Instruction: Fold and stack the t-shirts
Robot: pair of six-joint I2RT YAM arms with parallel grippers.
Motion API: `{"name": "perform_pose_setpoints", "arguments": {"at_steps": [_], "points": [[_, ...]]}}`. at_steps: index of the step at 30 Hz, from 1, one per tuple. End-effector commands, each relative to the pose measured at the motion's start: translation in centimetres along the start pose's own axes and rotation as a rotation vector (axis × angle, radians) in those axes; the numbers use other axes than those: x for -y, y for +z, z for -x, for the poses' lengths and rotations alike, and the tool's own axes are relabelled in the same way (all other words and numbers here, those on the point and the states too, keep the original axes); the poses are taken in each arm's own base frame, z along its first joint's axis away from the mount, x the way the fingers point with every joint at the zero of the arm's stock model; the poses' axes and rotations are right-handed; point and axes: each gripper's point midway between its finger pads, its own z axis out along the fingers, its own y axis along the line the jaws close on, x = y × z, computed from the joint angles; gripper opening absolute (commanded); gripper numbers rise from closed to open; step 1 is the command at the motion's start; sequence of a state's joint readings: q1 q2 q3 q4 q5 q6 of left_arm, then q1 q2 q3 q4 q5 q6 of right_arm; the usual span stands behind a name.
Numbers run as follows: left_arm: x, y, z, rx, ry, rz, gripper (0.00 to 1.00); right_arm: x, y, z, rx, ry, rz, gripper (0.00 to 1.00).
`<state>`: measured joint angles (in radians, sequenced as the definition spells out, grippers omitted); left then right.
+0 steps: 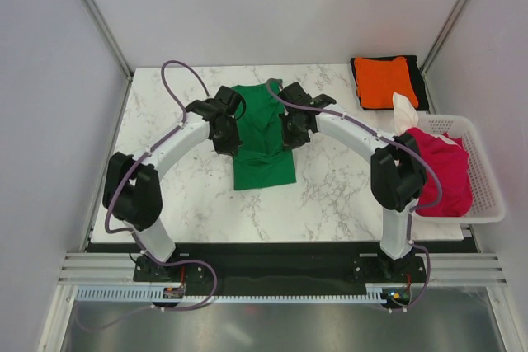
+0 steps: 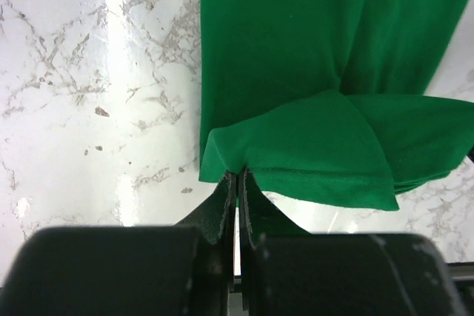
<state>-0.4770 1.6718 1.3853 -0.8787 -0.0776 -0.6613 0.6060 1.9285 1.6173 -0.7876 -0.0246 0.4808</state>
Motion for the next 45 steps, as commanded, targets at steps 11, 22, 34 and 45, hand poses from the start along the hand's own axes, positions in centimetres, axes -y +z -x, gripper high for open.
{"name": "perform_pose_setpoints", "arguments": {"at_steps": [11,22,34,45], "points": [[-1.1,4.6,3.9,-0.003,0.056,0.071,0.02,1.1,2.8,3.3,-0.011,0.007,0.024,0.0],[0.5,7.5,8.8,-0.07,-0.018,-0.042,0.49,1.8,3.9,9.9,0.028,0.077,0.048,0.65],[-1.4,-0.6,8.8,0.01,-0.007,-0.127,0.61,-1.7,-1.8,5.4,0.062,0.068,0.193,0.67],[-3.4,0.1,-3.1,-0.098,-0.019,-0.202,0.56,-4.5,2.8,1.6,-0.053,0.041,0.295,0.56]]}}
